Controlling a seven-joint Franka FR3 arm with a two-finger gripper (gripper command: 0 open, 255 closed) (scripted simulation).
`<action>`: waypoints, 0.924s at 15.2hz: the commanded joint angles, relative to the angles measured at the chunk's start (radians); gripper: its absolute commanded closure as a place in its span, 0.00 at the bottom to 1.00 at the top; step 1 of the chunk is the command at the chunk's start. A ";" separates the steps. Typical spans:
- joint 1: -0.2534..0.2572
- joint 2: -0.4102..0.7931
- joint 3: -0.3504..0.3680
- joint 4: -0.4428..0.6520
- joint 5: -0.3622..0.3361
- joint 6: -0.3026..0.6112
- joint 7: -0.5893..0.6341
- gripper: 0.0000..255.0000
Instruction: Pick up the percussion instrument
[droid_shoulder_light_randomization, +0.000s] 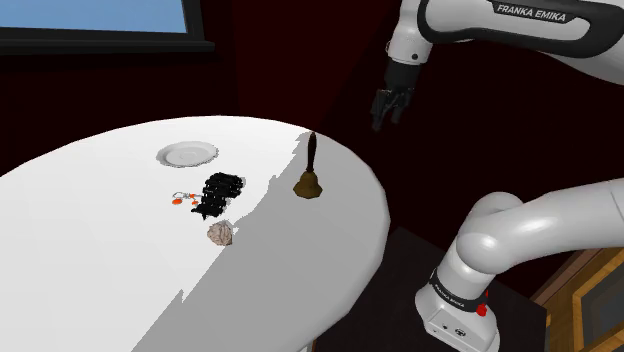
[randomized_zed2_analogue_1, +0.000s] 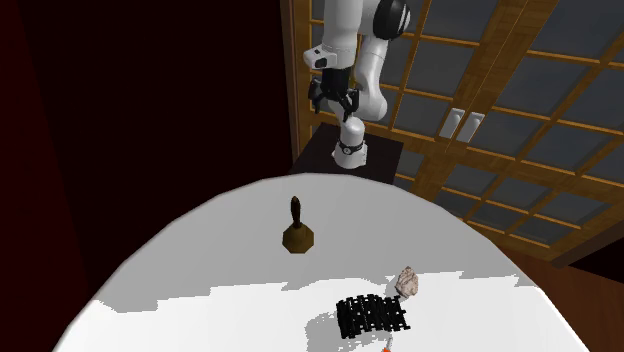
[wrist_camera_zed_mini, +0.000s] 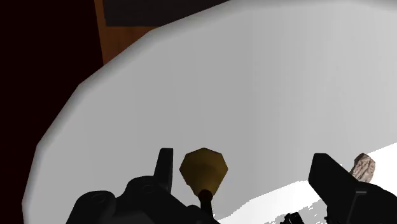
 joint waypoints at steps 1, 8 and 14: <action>0.000 0.000 0.000 0.000 0.000 0.000 0.000 0.00; -0.051 0.359 0.001 0.185 0.138 0.005 0.229 0.00; -0.083 0.645 -0.030 0.350 0.268 -0.004 0.395 0.00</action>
